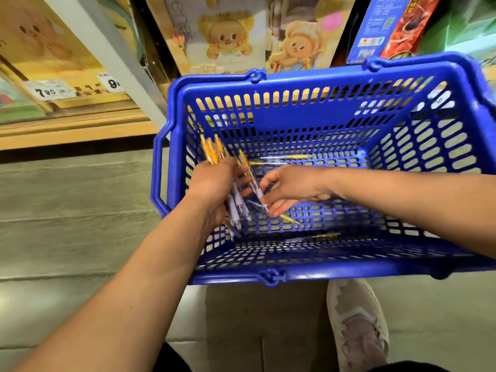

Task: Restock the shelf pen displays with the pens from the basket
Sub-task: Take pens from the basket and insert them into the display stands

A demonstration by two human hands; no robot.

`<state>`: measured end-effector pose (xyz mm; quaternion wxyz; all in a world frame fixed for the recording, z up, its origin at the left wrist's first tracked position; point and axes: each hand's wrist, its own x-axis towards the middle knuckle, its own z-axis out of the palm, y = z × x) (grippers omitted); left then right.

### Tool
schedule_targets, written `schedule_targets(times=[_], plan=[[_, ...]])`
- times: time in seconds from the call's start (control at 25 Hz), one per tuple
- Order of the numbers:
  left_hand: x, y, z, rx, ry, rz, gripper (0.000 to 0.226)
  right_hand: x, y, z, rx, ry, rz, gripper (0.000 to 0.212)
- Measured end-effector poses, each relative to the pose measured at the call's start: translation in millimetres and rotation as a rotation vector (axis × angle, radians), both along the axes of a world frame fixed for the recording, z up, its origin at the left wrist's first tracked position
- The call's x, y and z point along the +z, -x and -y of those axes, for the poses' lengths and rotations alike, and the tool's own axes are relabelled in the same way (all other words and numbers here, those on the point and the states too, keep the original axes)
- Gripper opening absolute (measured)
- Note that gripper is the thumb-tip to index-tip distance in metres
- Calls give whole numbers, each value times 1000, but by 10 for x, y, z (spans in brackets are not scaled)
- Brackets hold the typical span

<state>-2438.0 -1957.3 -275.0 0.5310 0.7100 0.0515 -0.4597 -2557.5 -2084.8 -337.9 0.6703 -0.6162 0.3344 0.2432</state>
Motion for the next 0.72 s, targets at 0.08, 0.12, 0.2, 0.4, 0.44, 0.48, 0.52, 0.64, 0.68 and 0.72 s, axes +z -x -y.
schedule_targets(times=[0.08,0.12,0.2,0.4,0.44,0.48,0.52,0.64,0.68,0.72], plan=[[-32,21,15,-7,-27,54,13,155,11,-12,-77,-21,131,20],[-49,31,22,-24,-51,85,16,214,17,-38,-105,-36,180,17],[-55,51,29,-45,-92,108,25,310,38,-109,-120,-45,234,12],[30,84,68,7,9,-27,23,387,77,-173,-128,14,257,19],[44,99,71,11,33,-36,22,390,77,-163,-132,27,252,21],[54,112,70,8,45,-29,21,393,70,-156,-124,38,251,22],[54,119,66,2,45,-14,21,391,66,-157,-104,48,263,23],[79,136,62,-36,6,46,23,353,70,-192,-47,32,317,24],[91,131,65,-47,-8,75,23,349,84,-209,-55,-22,325,21],[105,116,72,-49,-13,98,24,334,91,-212,-85,-100,329,18]])
